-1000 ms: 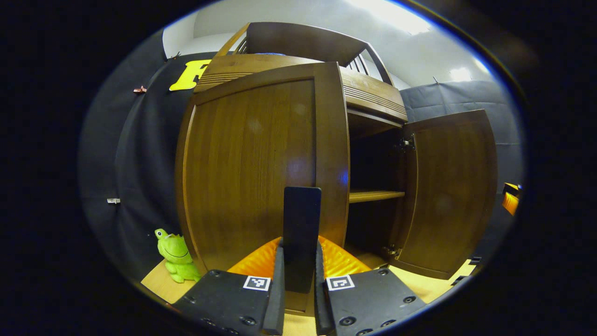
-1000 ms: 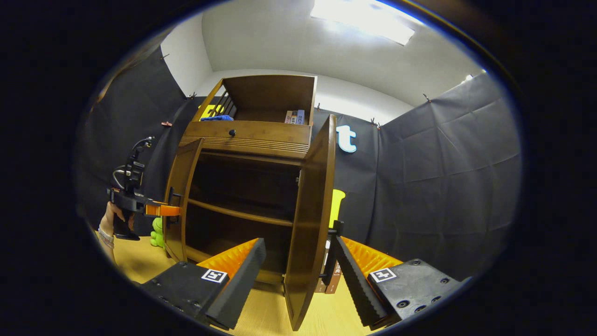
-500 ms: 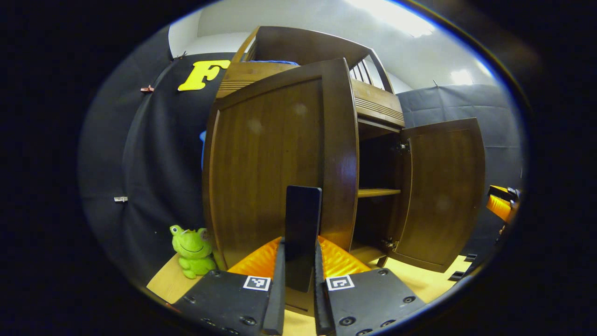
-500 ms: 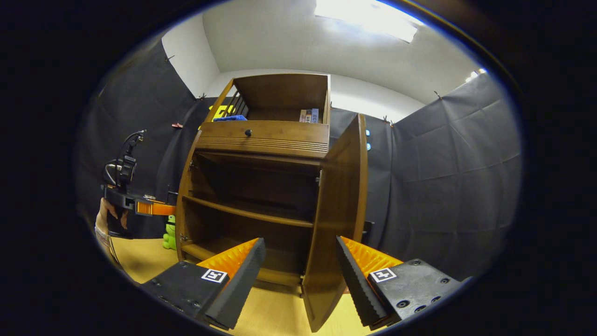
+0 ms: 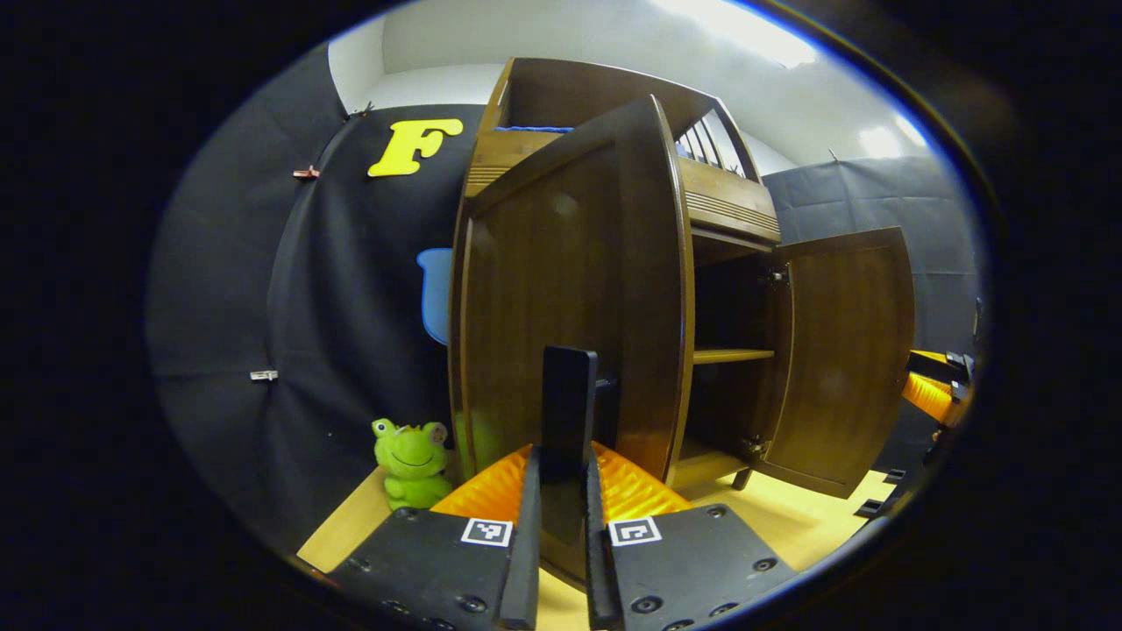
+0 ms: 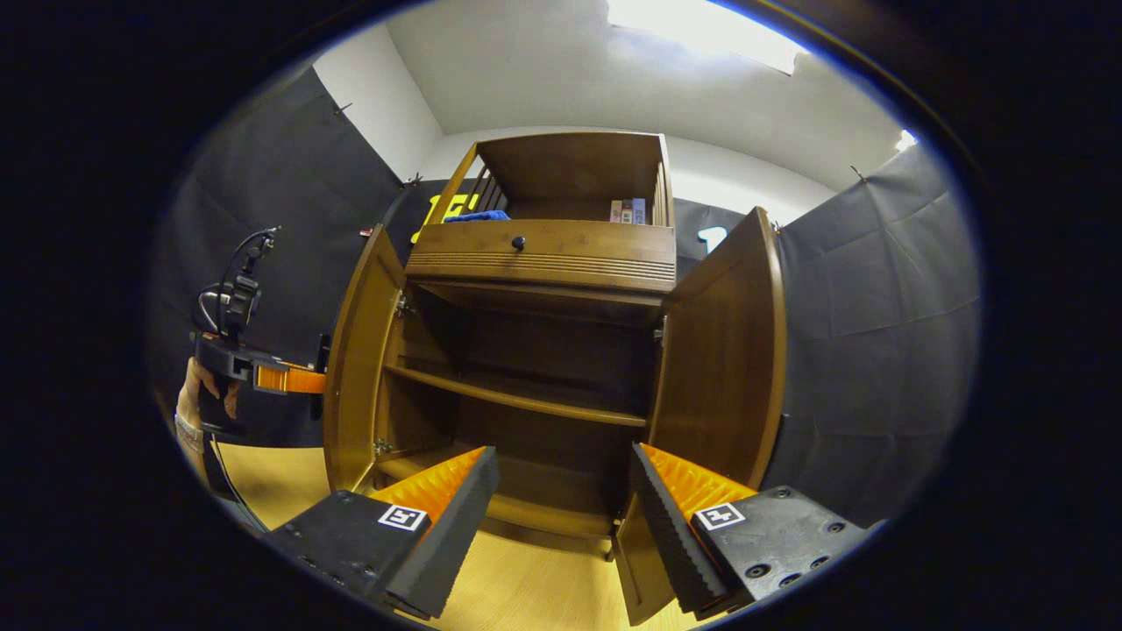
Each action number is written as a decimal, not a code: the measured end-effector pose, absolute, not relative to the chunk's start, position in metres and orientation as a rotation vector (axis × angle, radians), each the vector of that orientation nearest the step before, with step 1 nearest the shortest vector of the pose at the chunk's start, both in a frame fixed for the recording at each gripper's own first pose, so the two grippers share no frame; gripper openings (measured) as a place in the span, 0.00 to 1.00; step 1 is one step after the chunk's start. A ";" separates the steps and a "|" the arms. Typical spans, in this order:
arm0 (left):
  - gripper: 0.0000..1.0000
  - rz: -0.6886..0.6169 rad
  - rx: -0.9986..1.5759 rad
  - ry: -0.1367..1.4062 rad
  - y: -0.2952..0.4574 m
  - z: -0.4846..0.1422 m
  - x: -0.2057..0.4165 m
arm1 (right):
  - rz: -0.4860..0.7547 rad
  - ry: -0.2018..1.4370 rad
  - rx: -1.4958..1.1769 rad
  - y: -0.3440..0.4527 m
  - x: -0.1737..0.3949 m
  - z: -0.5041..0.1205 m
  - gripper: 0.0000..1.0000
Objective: Open the right door of the double-door shoe cabinet with the right hand, and open the left door with the left hand.
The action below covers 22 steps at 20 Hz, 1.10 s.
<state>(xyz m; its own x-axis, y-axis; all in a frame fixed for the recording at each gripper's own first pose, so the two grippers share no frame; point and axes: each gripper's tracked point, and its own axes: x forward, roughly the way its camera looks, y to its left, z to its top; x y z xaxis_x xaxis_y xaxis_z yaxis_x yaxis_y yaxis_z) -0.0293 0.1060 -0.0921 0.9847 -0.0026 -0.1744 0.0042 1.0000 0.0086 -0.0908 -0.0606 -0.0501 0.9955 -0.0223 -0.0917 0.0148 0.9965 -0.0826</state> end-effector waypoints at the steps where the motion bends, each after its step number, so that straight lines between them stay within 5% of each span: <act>1: 0.25 0.011 0.009 0.174 0.112 -0.092 -0.033 | -0.009 0.093 -0.083 -0.056 -0.089 -0.051 0.95; 17: 0.12 0.263 0.092 0.213 0.189 -0.086 -0.095 | 0.094 0.119 -0.063 -0.010 -0.068 -0.069 0.95; 22: 0.12 0.126 0.040 0.130 0.133 -0.054 -0.116 | 0.105 0.129 -0.051 -0.006 -0.064 -0.069 0.94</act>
